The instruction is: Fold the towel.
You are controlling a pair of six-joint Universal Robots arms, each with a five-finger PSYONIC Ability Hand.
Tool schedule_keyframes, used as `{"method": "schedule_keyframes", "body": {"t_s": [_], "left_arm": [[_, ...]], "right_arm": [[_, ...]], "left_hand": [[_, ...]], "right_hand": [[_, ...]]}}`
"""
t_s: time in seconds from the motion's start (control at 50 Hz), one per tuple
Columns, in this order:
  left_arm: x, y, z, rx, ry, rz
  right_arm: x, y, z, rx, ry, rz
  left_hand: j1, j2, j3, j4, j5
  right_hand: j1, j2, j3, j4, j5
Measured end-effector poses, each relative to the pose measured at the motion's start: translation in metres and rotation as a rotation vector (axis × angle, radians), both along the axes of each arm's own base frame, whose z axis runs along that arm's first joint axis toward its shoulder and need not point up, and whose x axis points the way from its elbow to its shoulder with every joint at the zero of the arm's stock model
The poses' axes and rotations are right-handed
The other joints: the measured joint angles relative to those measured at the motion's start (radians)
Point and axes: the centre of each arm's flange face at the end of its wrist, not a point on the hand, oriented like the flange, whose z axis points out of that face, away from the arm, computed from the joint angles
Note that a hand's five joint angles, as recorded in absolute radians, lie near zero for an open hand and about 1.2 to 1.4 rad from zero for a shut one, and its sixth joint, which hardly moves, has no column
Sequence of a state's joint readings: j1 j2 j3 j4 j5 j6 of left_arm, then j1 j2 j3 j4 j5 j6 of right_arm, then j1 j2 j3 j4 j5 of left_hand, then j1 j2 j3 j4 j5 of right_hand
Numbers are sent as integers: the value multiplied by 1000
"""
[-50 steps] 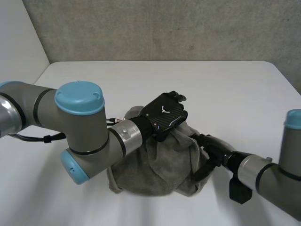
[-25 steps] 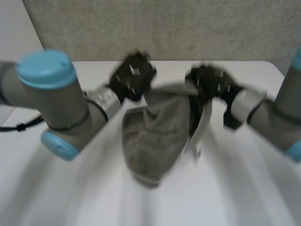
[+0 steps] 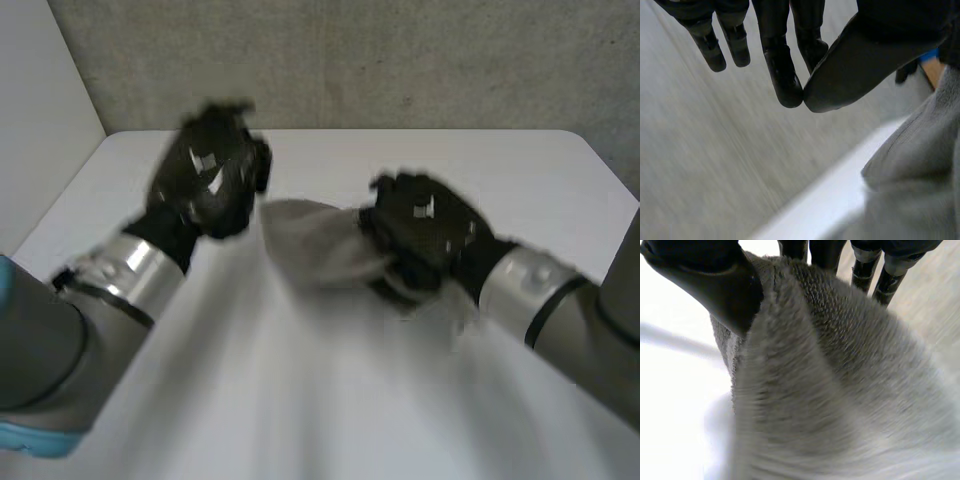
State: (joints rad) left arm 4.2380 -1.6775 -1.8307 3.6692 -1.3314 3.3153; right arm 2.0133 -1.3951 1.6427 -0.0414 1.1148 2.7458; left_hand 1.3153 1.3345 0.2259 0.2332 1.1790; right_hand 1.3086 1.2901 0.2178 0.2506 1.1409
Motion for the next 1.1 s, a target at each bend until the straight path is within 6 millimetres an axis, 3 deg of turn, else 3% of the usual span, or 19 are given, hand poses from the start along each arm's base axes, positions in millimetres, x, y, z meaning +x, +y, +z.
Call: {"method": "schedule_keyframes", "body": {"t_s": [0.04, 0.08, 0.12, 0.16, 0.22, 0.38, 0.5, 0.66, 0.76, 0.82, 0.9, 0.94, 1.1], "left_arm": [[0, -1, -21, 54, -40, -3], [0, -1, -41, 105, -80, -5], [-2, -4, -58, 143, -113, -4], [-4, -7, -70, 166, -135, -3], [-9, -13, -82, 185, -157, -3], [-22, -22, -96, 204, -170, -21], [-34, -10, -102, 220, -181, -67], [-52, 5, -116, 251, -211, -130], [-59, 5, -130, 303, -249, -147], [-62, 1, -138, 335, -269, -147], [-66, -7, -145, 361, -283, -131], [-67, -12, -146, 361, -281, -115], [-57, -38, -134, 316, -242, 41]], "right_arm": [[-4, 4, -14, 24, 42, -2], [-8, 6, -26, 50, 75, -6], [-12, 7, -34, 73, 95, -16], [-16, 7, -38, 91, 104, -25], [-21, 5, -43, 116, 109, -40], [-36, -9, -45, 181, 61, -117], [-42, -23, -41, 267, -78, -194], [-48, -37, -36, 345, -211, -261], [-50, -40, -36, 355, -228, -279], [-52, -41, -36, 356, -228, -283], [-54, -42, -37, 359, -224, -288], [-55, -43, -38, 359, -223, -289], [-65, -50, -35, 321, -185, -303]], "left_hand": [[0, 0, 0, 0, 0], [-194, -202, 0, 0, -185], [-589, -604, 0, 0, -605], [-779, -799, 0, 0, -820], [-883, -919, 0, 0, -969], [-954, -1012, 0, 0, -1075], [-954, -1021, 0, 0, -1087], [-954, -1021, 0, 0, -1080], [-916, -935, 0, 0, -945], [-733, -739, 0, 0, -755], [-157, -158, 0, 0, -203], [-23, -35, 0, 0, -48], [-15, -8, 0, 0, -5]], "right_hand": [[0, 0, 0, 0, 0], [0, 0, 0, 0, 0], [0, 0, 0, 0, 0], [0, 0, 0, 0, 0], [0, 0, 0, 0, 0], [0, 0, 0, 0, 0], [0, 0, 0, 0, 0], [0, 0, 0, 0, 0], [0, 0, 0, 0, 0], [0, 0, 0, 0, 0], [0, 0, 0, 0, 0], [0, 0, 0, 0, -1], [0, 0, 0, 0, -1]]}}
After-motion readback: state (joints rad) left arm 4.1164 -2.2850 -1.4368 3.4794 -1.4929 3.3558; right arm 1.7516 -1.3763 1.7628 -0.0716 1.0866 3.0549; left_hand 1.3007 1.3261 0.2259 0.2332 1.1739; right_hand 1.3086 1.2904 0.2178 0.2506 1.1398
